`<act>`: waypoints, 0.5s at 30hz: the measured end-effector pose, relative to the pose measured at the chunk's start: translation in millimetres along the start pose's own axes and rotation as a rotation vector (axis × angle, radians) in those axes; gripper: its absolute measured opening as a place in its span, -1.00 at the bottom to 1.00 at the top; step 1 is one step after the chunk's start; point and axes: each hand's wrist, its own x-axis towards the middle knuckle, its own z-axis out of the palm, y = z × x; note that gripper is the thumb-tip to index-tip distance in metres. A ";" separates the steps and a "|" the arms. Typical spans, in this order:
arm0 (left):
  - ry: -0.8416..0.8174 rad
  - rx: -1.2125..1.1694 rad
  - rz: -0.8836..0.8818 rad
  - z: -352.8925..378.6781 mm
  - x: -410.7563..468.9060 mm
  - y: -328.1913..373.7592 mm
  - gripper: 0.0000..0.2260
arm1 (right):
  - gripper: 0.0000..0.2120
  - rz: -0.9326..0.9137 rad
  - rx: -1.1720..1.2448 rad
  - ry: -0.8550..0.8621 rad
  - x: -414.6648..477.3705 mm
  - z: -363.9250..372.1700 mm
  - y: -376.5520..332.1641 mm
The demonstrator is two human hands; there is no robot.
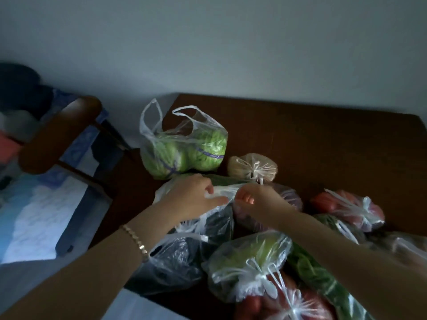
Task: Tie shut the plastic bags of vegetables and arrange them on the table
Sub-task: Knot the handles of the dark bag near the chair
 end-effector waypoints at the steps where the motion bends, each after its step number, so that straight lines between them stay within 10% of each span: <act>1: -0.018 0.128 0.015 1.3 -9.5 -6.1 -0.42 | -0.89 -0.032 -0.010 -0.043 -4.7 4.3 -5.2; 6: -0.133 0.275 -0.285 14.3 -44.3 -40.0 -0.05 | -0.72 -0.078 -0.039 -0.257 -22.7 35.8 -31.9; 11: 0.004 -0.066 -0.217 13.7 -39.4 -81.5 -0.85 | -0.26 0.008 -0.048 -0.314 -18.1 76.9 -52.6; 15: 0.094 -0.254 -0.031 -5.0 -30.3 -91.9 -0.80 | -0.33 0.106 -0.119 -0.205 4.2 101.4 -71.5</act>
